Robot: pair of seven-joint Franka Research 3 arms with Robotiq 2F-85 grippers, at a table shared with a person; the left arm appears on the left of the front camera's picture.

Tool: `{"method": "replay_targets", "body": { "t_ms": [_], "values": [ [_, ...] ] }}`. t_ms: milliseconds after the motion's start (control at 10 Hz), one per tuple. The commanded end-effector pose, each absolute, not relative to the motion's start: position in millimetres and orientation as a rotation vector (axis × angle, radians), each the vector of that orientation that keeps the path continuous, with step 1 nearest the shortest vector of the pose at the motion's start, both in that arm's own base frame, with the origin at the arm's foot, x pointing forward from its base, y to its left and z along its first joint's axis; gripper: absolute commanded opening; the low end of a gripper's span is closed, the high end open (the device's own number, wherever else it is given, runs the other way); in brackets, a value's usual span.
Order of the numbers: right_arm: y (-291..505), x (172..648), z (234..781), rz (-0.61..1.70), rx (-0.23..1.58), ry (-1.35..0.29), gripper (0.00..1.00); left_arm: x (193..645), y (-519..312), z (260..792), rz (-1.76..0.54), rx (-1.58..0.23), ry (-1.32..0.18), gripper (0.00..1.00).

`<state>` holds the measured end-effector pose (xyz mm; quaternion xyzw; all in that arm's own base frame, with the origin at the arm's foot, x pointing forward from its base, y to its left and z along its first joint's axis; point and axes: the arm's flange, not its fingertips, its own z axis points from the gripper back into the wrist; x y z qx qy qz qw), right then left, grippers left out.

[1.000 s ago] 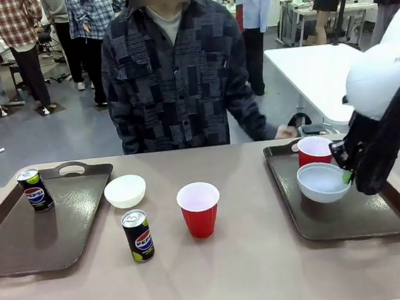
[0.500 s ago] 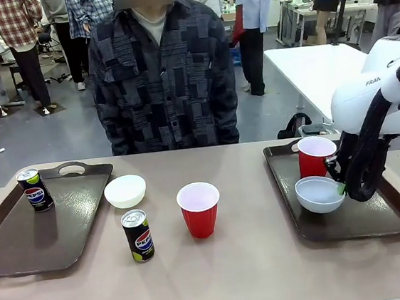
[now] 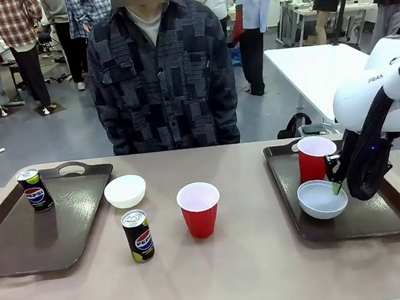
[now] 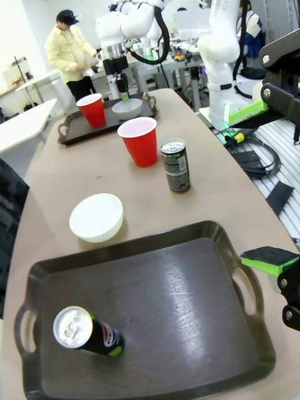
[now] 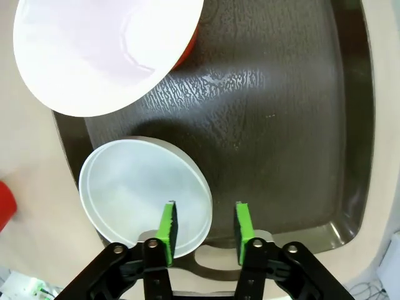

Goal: Prepare tableware on both trays.
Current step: Pick up a Picnic Bowl from the table and place it on a Handle tray.

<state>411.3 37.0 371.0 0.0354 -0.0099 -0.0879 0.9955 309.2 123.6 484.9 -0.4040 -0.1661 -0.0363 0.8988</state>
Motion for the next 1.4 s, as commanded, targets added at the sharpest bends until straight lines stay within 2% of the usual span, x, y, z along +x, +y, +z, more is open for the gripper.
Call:
{"method": "replay_targets", "body": {
  "t_ms": [0,100,200,300,400,500,800,900,1300],
  "values": [
    [38.2,413.0,379.0,-0.178,0.061,-0.004,0.87,308.8,124.3,485.0,-0.077,-0.846,-0.348,1.0],
    [39.5,408.7,384.8,-0.174,0.055,0.004,0.57,308.8,124.3,485.0,-0.077,-0.846,-0.348,1.0],
    [41.4,402.9,394.3,-0.174,0.054,0.016,1.0,308.8,124.3,485.0,-0.077,-0.846,-0.348,1.0],
    [44.5,394.3,411.3,-0.172,0.056,0.026,0.77,308.8,124.3,485.0,-0.077,-0.846,-0.348,1.0],
    [48.7,384.9,429.9,-0.164,0.058,0.039,1.0,308.8,124.3,485.0,-0.077,-0.846,-0.348,1.0],
    [52.9,375.0,447.5,-0.177,0.056,0.049,0.97,308.8,124.3,485.0,-0.077,-0.846,-0.348,1.0],
    [64.8,355.8,486.2,-0.181,0.027,0.01,1.0,308.8,124.3,485.0,-0.077,-0.846,-0.348,1.0],
    [54.5,364.0,468.1,-0.159,0.054,0.03,1.0,308.8,124.3,485.0,-0.077,-0.846,-0.348,1.0],
    [54.5,364.0,468.1,-0.159,0.054,0.03,1.0,308.8,124.3,485.0,-0.077,-0.846,-0.348,1.0]
  ]
}}
